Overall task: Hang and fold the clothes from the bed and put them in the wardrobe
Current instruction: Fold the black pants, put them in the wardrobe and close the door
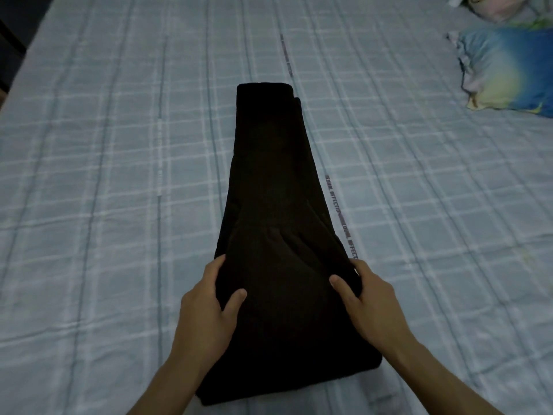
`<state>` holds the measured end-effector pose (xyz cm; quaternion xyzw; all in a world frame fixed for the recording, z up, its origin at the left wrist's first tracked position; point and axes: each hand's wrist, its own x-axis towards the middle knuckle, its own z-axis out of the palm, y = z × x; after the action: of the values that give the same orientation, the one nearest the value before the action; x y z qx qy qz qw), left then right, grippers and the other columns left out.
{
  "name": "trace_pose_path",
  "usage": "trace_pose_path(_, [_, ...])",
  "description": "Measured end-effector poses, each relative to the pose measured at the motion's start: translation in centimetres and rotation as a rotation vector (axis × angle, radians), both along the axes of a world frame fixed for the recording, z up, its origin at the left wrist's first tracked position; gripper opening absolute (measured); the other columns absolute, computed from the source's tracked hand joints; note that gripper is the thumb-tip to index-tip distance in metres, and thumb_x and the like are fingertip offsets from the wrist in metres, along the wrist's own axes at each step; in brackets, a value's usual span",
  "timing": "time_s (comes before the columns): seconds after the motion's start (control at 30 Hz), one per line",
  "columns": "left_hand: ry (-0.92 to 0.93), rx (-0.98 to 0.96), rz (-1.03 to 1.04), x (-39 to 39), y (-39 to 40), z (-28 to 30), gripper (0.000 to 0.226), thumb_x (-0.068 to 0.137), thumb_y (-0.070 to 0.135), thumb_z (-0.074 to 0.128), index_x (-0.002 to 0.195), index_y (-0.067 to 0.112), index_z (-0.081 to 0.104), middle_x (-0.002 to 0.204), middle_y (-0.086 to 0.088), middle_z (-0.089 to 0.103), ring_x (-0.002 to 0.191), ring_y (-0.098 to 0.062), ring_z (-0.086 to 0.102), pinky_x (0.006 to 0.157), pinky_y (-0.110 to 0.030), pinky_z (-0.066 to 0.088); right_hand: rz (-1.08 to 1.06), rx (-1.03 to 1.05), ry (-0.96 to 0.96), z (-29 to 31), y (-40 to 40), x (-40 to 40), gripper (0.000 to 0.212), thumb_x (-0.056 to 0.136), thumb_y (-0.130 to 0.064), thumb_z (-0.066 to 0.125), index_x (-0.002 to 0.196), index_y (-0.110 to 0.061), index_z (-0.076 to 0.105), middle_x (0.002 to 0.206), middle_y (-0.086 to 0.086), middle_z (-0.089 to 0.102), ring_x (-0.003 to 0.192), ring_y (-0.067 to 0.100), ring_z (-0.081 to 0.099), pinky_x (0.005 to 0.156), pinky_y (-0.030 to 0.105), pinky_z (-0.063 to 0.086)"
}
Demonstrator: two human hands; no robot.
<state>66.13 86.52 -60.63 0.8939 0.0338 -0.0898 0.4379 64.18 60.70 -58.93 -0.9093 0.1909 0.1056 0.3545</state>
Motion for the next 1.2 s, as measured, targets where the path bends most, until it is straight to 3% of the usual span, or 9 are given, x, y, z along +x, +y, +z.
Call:
trace_pose_path(0.07, [0.038, 0.01, -0.005, -0.9, 0.1, -0.4, 0.064, 0.091, 0.032, 0.067, 0.147, 0.027, 0.037, 0.128, 0.007, 0.059, 0.1, 0.0, 0.058, 0.09, -0.014, 0.044, -0.01, -0.056, 0.004, -0.2, 0.3, -1.2, 0.058, 0.093, -0.052, 0.055, 0.141, -0.022, 0.046, 0.125, 0.0, 0.062, 0.113, 0.017, 0.06, 0.097, 0.036, 0.05])
trace_pose_path(0.13, [0.099, 0.087, 0.009, -0.9, 0.0, -0.4, 0.074, 0.092, 0.041, 0.063, 0.153, 0.023, 0.025, 0.144, -0.006, 0.046, 0.123, -0.015, 0.048, 0.102, -0.026, 0.038, 0.043, -0.234, -0.132, 0.2, 0.5, -1.3, 0.06, 0.093, -0.049, 0.056, 0.144, -0.019, 0.043, 0.131, 0.004, 0.054, 0.12, 0.021, 0.053, 0.102, 0.035, 0.045])
trace_pose_path(0.23, [-0.149, 0.321, -0.058, 0.7, -1.2, 0.5, 0.074, 0.096, 0.051, 0.046, 0.156, 0.019, 0.016, 0.161, -0.009, 0.021, 0.146, -0.025, 0.023, 0.115, -0.036, 0.023, 0.256, -0.357, -0.412, 0.8, 1.6, 0.5, 0.059, 0.097, -0.048, 0.05, 0.147, -0.018, 0.041, 0.145, 0.004, 0.045, 0.135, 0.02, 0.041, 0.112, 0.035, 0.034])
trace_pose_path(0.33, [-0.286, 0.5, -0.254, 3.1, -3.3, 0.3, 0.064, 0.101, 0.051, 0.022, 0.157, 0.022, 0.012, 0.166, -0.003, 0.006, 0.153, -0.021, 0.003, 0.123, -0.043, 0.013, 0.472, -0.438, -0.343, -0.5, 3.6, 1.6, 0.068, 0.1, -0.058, 0.03, 0.156, -0.021, 0.022, 0.164, 0.005, 0.016, 0.153, 0.02, 0.006, 0.123, 0.042, 0.014])
trace_pose_path(0.47, [-0.148, 0.607, -0.448, 4.7, -3.1, -4.5, 0.066, 0.098, 0.057, 0.01, 0.155, 0.034, -0.014, 0.163, 0.008, -0.022, 0.149, -0.014, -0.024, 0.124, -0.048, 0.006, 0.565, -0.501, -0.17, -4.6, 3.4, 2.0, 0.075, 0.098, -0.067, 0.017, 0.158, -0.026, -0.003, 0.165, -0.001, -0.011, 0.15, 0.014, -0.021, 0.125, 0.044, 0.004])
trace_pose_path(0.67, [-0.154, 0.659, -0.449, 4.9, -2.8, -5.8, 0.068, 0.096, 0.06, 0.006, 0.156, 0.033, -0.014, 0.164, 0.008, -0.02, 0.149, -0.014, -0.023, 0.123, -0.047, -0.003, 0.557, -0.461, -0.145, -6.1, 3.0, 2.8, 0.078, 0.094, -0.072, 0.008, 0.157, -0.029, -0.006, 0.165, -0.004, -0.013, 0.149, 0.011, -0.023, 0.124, 0.039, -0.005])
trace_pose_path(0.8, [-0.186, 0.699, -0.412, 5.6, -3.2, -4.2, 0.067, 0.098, 0.056, 0.008, 0.157, 0.03, -0.009, 0.165, 0.003, -0.017, 0.15, -0.019, -0.021, 0.122, -0.048, -0.006, 0.445, -0.406, -0.207, -4.8, 4.0, 4.2, 0.068, 0.098, -0.062, 0.004, 0.157, -0.029, 0.007, 0.166, -0.002, -0.002, 0.151, 0.015, -0.015, 0.124, 0.039, -0.003])
trace_pose_path(0.93, [-0.272, 0.623, -0.383, 7.8, -4.1, -4.9, 0.06, 0.101, 0.049, 0.007, 0.157, 0.028, 0.002, 0.165, 0.001, -0.006, 0.152, -0.019, -0.011, 0.123, -0.047, 0.002, 0.475, -0.424, -0.309, -6.0, 5.1, 7.4, 0.062, 0.102, -0.052, 0.011, 0.156, -0.023, 0.018, 0.165, 0.003, 0.009, 0.152, 0.02, -0.002, 0.124, 0.045, 0.005])
trace_pose_path(1.2, [-0.141, 0.634, -0.427, 8.0, -4.3, -6.4, 0.062, 0.098, 0.055, 0.005, 0.155, 0.036, -0.011, 0.165, 0.007, -0.012, 0.151, -0.015, -0.018, 0.123, -0.045, 0.0, 0.497, -0.423, -0.211, -7.8, 4.8, 7.4, 0.062, 0.101, -0.056, 0.014, 0.157, -0.028, 0.013, 0.165, 0.001, 0.008, 0.153, 0.016, -0.005, 0.124, 0.045, 0.005])
